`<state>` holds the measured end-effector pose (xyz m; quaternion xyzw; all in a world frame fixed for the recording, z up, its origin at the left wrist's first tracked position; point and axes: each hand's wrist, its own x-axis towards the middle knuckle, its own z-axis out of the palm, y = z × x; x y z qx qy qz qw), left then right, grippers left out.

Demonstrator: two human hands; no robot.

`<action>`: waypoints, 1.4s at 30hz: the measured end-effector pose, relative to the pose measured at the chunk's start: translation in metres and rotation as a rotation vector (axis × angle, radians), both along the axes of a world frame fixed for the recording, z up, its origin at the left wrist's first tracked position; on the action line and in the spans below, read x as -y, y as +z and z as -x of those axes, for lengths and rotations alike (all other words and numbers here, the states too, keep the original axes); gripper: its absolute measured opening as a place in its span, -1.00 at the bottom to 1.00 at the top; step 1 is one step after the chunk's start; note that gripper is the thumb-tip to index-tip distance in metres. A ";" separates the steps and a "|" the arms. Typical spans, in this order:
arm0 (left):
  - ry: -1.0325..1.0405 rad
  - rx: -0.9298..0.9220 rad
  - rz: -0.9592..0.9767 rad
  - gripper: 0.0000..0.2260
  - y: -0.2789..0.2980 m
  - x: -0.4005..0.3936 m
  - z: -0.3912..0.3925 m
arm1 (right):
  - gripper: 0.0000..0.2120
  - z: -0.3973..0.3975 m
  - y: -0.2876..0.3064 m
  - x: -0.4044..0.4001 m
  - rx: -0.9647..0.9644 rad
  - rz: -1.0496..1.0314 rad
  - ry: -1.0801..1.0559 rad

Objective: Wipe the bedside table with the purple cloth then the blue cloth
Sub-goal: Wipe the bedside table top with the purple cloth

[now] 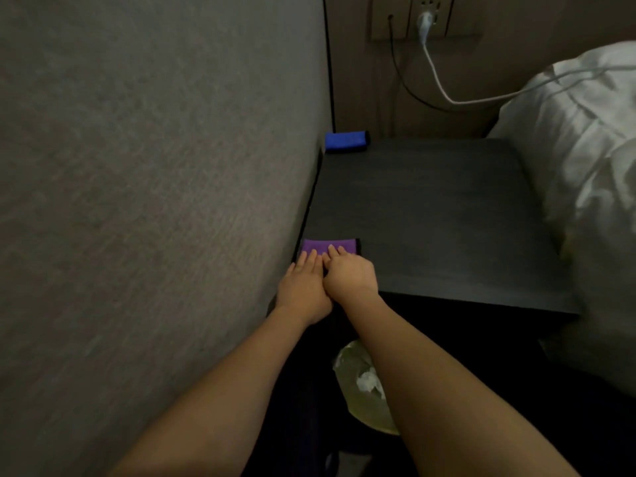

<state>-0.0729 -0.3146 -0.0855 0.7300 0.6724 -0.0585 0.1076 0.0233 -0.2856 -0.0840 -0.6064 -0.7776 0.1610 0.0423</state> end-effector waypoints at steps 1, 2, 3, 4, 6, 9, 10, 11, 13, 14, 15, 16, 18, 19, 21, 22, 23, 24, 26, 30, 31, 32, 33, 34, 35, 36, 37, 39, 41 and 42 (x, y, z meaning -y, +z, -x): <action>0.006 -0.001 -0.002 -0.29 0.000 0.001 -0.001 | -0.56 0.000 0.000 0.000 -0.001 0.005 0.005; 0.011 -0.006 -0.004 -0.29 0.001 0.002 -0.001 | -0.56 -0.001 0.000 0.001 -0.002 0.008 0.007; 0.014 -0.011 -0.005 -0.29 0.001 0.003 -0.002 | -0.56 -0.001 -0.001 0.002 -0.003 0.013 0.012; 0.016 -0.015 -0.004 -0.29 0.001 0.004 -0.002 | -0.55 -0.002 -0.001 0.003 -0.005 0.021 0.019; 0.021 -0.021 0.002 -0.29 0.001 0.008 -0.002 | -0.54 -0.005 0.001 0.006 -0.007 0.032 0.054; 0.027 -0.020 0.005 -0.31 0.002 0.012 -0.002 | -0.49 -0.013 0.002 0.013 -0.009 0.023 0.160; 0.022 -0.016 0.002 -0.33 0.002 0.013 -0.002 | -0.46 -0.016 0.002 0.016 -0.011 0.018 0.187; 0.012 -0.013 0.001 -0.35 0.003 0.013 -0.001 | -0.45 -0.019 0.001 0.018 -0.010 0.013 0.210; -0.015 -0.025 0.012 -0.36 0.005 0.015 0.001 | -0.43 -0.023 -0.002 0.021 -0.001 0.012 0.241; -0.022 -0.031 0.020 -0.35 0.005 0.016 0.001 | -0.42 -0.025 -0.002 0.021 0.002 0.019 0.248; -0.023 -0.033 0.026 -0.34 0.006 0.018 0.000 | -0.41 -0.026 -0.002 0.022 0.002 0.029 0.250; -0.023 -0.031 0.030 -0.33 0.006 0.019 -0.001 | -0.40 -0.027 -0.002 0.022 0.001 0.033 0.250; -0.024 -0.024 0.035 -0.32 0.006 0.020 -0.005 | -0.39 -0.030 -0.001 0.024 -0.004 0.032 0.246; -0.025 -0.022 0.039 -0.32 0.006 0.021 -0.008 | -0.39 -0.033 -0.001 0.025 -0.009 0.033 0.241; -0.037 -0.027 0.047 -0.32 0.008 0.022 -0.014 | -0.39 -0.040 0.000 0.027 -0.016 0.030 0.233; -0.048 -0.028 0.049 -0.32 0.009 0.022 -0.018 | -0.39 -0.045 0.000 0.029 -0.016 0.026 0.228; -0.059 -0.022 0.049 -0.32 0.009 0.023 -0.023 | -0.39 -0.050 0.000 0.030 -0.015 0.020 0.222; -0.070 -0.012 0.047 -0.33 0.010 0.024 -0.029 | -0.39 -0.056 0.000 0.032 -0.013 0.013 0.212; -0.091 0.013 0.045 -0.33 0.010 0.026 -0.044 | -0.38 -0.071 -0.001 0.036 -0.007 -0.003 0.182; -0.148 0.043 0.045 -0.33 0.011 0.028 -0.081 | -0.36 -0.108 -0.002 0.045 0.010 -0.033 0.099; -0.164 0.048 0.047 -0.32 0.011 0.028 -0.092 | -0.36 -0.119 -0.002 0.048 0.018 -0.037 0.076; -0.179 0.053 0.051 -0.32 0.012 0.028 -0.103 | -0.36 -0.129 -0.002 0.050 0.026 -0.043 0.055; -0.193 0.059 0.057 -0.31 0.012 0.028 -0.114 | -0.35 -0.139 -0.002 0.053 0.036 -0.049 0.032; -0.206 0.063 0.060 -0.31 0.012 0.028 -0.125 | -0.35 -0.150 -0.001 0.055 0.042 -0.054 0.006; -0.222 0.065 0.062 -0.31 0.012 0.028 -0.135 | -0.35 -0.160 -0.001 0.058 0.046 -0.057 -0.024; -0.242 0.065 0.064 -0.30 0.012 0.028 -0.146 | -0.34 -0.171 0.000 0.060 0.048 -0.061 -0.051; -0.262 0.064 0.065 -0.30 0.012 0.027 -0.157 | -0.34 -0.181 0.001 0.062 0.050 -0.066 -0.073; -0.303 0.061 0.070 -0.30 0.012 0.026 -0.177 | -0.35 -0.202 0.002 0.066 0.054 -0.071 -0.109; -0.349 0.047 0.064 -0.30 0.013 0.025 -0.197 | -0.37 -0.222 0.002 0.067 0.064 -0.070 -0.131; -0.368 0.042 0.060 -0.29 0.013 0.025 -0.207 | -0.38 -0.232 0.002 0.068 0.069 -0.069 -0.143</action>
